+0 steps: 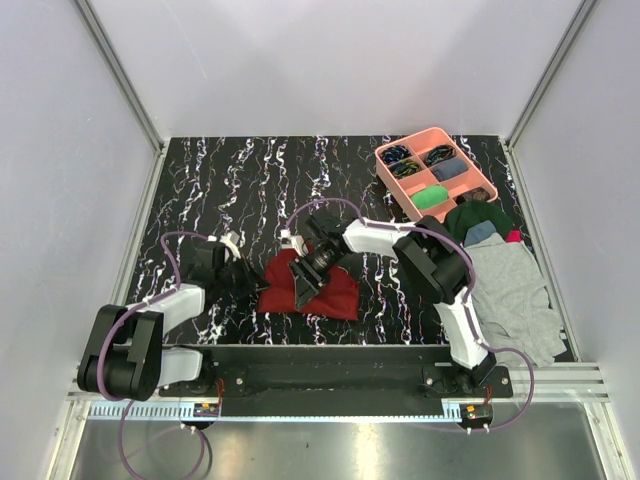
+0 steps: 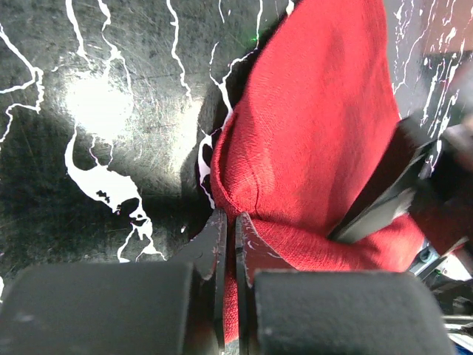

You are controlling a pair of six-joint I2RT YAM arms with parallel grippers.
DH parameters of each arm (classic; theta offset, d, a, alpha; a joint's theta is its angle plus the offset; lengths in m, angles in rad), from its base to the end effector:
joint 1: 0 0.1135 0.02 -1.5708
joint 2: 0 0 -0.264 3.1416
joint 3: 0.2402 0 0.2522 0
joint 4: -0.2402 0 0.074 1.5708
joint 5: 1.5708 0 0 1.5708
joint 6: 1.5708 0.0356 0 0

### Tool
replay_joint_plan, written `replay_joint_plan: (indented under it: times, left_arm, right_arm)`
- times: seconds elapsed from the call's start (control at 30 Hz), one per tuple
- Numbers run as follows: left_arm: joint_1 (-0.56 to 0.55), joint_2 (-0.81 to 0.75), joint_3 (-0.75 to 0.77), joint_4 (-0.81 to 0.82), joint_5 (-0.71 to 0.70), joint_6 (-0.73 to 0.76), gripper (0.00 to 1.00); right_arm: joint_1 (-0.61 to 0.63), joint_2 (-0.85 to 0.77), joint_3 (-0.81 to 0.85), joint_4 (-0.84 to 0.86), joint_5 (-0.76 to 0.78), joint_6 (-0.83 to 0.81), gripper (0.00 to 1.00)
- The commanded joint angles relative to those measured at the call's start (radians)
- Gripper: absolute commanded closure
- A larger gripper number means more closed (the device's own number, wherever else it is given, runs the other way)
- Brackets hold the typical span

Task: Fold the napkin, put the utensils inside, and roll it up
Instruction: Roll the napkin with the utensil

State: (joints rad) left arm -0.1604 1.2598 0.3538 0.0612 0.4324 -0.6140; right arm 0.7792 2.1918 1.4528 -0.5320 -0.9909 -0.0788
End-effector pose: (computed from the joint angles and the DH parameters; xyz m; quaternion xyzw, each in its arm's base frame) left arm 0.2031 -0.0480 0.1295 -0.1311 0.9068 -0.3167 0.2454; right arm 0.2798 0.3182 0.1182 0.4264 -0.7615 -0.4866 0.0379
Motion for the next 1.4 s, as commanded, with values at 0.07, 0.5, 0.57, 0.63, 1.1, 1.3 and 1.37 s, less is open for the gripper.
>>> replay_joint_plan:
  times: [0.07,0.5,0.57,0.63,1.1,1.3,1.37]
  left_arm:
    - [-0.007,0.027,0.034,-0.084,-0.024,0.014,1.00]
    - [0.001,0.107,0.145,-0.213,-0.073,0.031,1.00]
    - [0.001,0.121,0.154,-0.218,-0.069,0.036,1.00]
    - [0.002,0.133,0.162,-0.219,-0.064,0.037,1.00]
    - [0.004,0.170,0.195,-0.224,-0.029,0.057,1.00]
    - [0.004,0.181,0.218,-0.205,-0.004,0.069,0.98]
    - [0.004,0.179,0.237,-0.195,0.000,0.071,0.84]
  right_arm:
    - [-0.011,-0.190,-0.058,0.078,0.399,-0.029,0.19]
    - [0.327,-0.463,-0.379,0.441,1.089,-0.251,0.12]
    - [0.361,-0.457,-0.390,0.452,1.114,-0.282,0.13]
    - [0.365,-0.432,-0.385,0.451,1.117,-0.286,0.16]
    - [0.336,-0.310,-0.350,0.441,1.118,-0.288,0.34]
    - [0.267,-0.284,-0.286,0.305,0.869,-0.253,0.57]
    - [0.239,-0.252,-0.238,0.220,0.783,-0.222,0.59]
